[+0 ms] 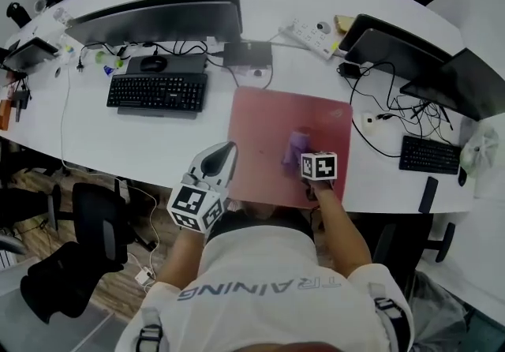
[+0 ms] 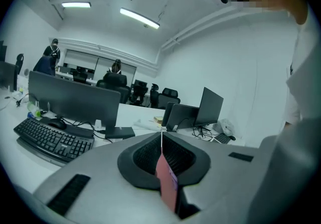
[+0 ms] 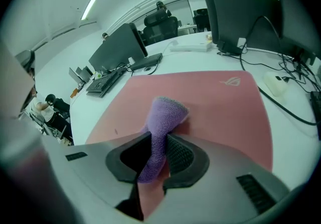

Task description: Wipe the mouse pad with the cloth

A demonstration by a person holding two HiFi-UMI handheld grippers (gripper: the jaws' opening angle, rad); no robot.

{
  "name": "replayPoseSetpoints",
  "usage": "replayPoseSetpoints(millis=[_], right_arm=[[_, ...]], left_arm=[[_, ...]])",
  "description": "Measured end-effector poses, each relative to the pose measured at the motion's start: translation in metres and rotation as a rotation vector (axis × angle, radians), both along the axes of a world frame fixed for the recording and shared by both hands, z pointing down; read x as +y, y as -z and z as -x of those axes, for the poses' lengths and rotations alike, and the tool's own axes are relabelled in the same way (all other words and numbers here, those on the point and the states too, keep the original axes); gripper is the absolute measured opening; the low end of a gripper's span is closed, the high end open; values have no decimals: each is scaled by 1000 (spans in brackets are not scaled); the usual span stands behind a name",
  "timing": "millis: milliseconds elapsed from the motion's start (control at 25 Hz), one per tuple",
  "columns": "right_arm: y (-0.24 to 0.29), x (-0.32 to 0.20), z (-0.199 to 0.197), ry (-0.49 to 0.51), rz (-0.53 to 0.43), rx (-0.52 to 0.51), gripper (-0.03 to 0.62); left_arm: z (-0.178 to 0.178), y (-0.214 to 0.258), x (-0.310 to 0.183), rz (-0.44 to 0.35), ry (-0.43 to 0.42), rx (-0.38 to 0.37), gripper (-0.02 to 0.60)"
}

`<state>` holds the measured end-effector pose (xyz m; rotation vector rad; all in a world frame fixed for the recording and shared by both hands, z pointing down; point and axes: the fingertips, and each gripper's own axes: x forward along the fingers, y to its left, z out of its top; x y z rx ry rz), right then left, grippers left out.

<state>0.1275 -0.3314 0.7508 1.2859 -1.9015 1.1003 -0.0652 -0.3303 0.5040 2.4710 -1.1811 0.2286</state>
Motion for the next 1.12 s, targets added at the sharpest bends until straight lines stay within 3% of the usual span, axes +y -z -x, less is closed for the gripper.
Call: replayPoseSetpoints(millis=[400, 760, 960, 1120], right_arm=[[1, 24, -101, -98, -2, 101, 97], [2, 45, -184, -199, 4, 216, 97], [7, 49, -196, -244, -2, 226, 97], [36, 43, -170, -261, -76, 159, 97]], left_arm=[[-66, -5, -10, 14, -116, 14, 35], [-97, -9, -10, 20, -167, 23, 35], [-89, -7, -6, 17, -146, 23, 35], [-72, -2, 0, 7, -118, 26, 35]])
